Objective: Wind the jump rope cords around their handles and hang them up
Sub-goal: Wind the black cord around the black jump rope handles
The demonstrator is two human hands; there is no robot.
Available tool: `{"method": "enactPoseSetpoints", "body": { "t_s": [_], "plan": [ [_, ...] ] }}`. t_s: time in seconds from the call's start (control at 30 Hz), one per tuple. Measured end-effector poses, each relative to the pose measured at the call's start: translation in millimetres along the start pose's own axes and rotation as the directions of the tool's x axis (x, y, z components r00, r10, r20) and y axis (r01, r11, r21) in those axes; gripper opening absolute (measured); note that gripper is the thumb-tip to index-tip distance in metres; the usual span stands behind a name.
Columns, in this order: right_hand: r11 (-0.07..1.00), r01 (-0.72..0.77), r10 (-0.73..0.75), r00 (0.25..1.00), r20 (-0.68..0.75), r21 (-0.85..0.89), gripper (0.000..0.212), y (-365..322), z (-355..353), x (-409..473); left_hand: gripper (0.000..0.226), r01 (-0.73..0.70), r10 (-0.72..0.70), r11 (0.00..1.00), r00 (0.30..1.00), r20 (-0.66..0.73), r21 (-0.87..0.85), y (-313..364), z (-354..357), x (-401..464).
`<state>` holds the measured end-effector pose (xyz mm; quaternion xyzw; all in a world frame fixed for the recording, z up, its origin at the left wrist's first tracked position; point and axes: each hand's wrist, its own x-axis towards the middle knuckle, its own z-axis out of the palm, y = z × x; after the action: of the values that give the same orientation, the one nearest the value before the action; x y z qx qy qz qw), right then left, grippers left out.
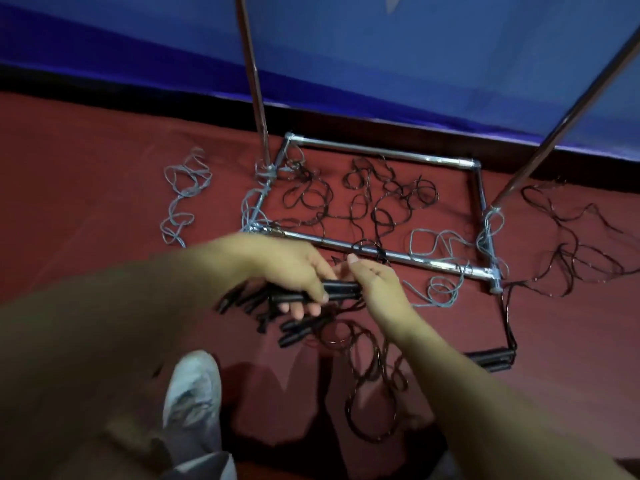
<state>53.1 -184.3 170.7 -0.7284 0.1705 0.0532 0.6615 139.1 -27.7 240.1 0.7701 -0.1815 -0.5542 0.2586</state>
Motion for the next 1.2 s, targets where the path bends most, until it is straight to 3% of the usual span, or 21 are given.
{"method": "enactPoseSetpoints", "body": {
  "t_s": [0.13,0.27,0.4,0.47,0.57,0.67,0.77,0.87,1.0,1.1,1.2],
  "plan": [
    [0.986,0.099,-0.085,0.991,0.106,-0.135,0.058,-95.3,-13.0,0.6,0.022,-0.07,0.089,0.991,0.982,-0.169,0.115,55.9,-55.8,-72.5],
    [0.955,0.231,-0.18,0.951,0.252,-0.187,0.041,-177.9,-31.0,-6.8,0.017,-0.108,0.151,0.984,0.927,-0.342,0.142,89.2,-81.5,-118.0],
    [0.958,0.226,-0.199,0.967,0.158,-0.177,0.033,-230.4,-54.2,-12.3,0.018,-0.308,0.274,0.951,0.823,-0.497,0.014,100.1,-90.5,-132.7],
    [0.972,0.211,-0.202,0.975,0.091,-0.107,0.034,-233.3,-61.5,-10.6,0.009,-0.49,0.291,0.851,0.741,-0.605,-0.19,102.5,-93.3,-127.2],
    [0.981,0.156,-0.159,0.987,0.017,0.111,0.032,-222.4,-57.5,-3.1,0.005,-0.673,0.176,0.568,0.662,-0.729,-0.474,109.6,-94.8,-109.7],
    [0.96,0.046,-0.058,0.998,0.036,0.276,0.026,-217.1,-46.7,3.5,0.009,-0.729,0.097,0.362,0.649,-0.754,-0.581,114.7,-93.7,-89.6],
    [0.926,-0.029,0.006,0.998,0.062,0.377,0.025,-207.1,-43.8,15.3,0.012,-0.719,0.045,0.28,0.671,-0.74,-0.636,115.5,-96.0,-66.0],
    [0.923,-0.068,0.059,0.998,0.036,0.378,0.029,-195.5,-46.8,29.9,0.009,-0.696,0.015,0.283,0.691,-0.723,-0.66,112.0,-92.0,-46.7],
    [0.923,-0.129,0.131,0.991,0.018,0.363,0.032,-182.7,-50.2,54.9,0.016,-0.642,-0.008,0.406,0.709,-0.706,-0.65,105.1,-86.7,-15.9],
    [0.9,-0.217,0.22,0.975,0.037,0.378,0.03,-179.3,-44.9,73.7,0.024,-0.52,-0.032,0.535,0.775,-0.632,-0.666,102.9,-91.7,1.6],
    [0.876,-0.258,0.267,0.963,0.036,0.408,0.029,-185.3,-36.0,76.8,0.025,-0.49,-0.031,0.551,0.797,-0.603,-0.675,112.4,-85.5,0.4]
  ]
}}
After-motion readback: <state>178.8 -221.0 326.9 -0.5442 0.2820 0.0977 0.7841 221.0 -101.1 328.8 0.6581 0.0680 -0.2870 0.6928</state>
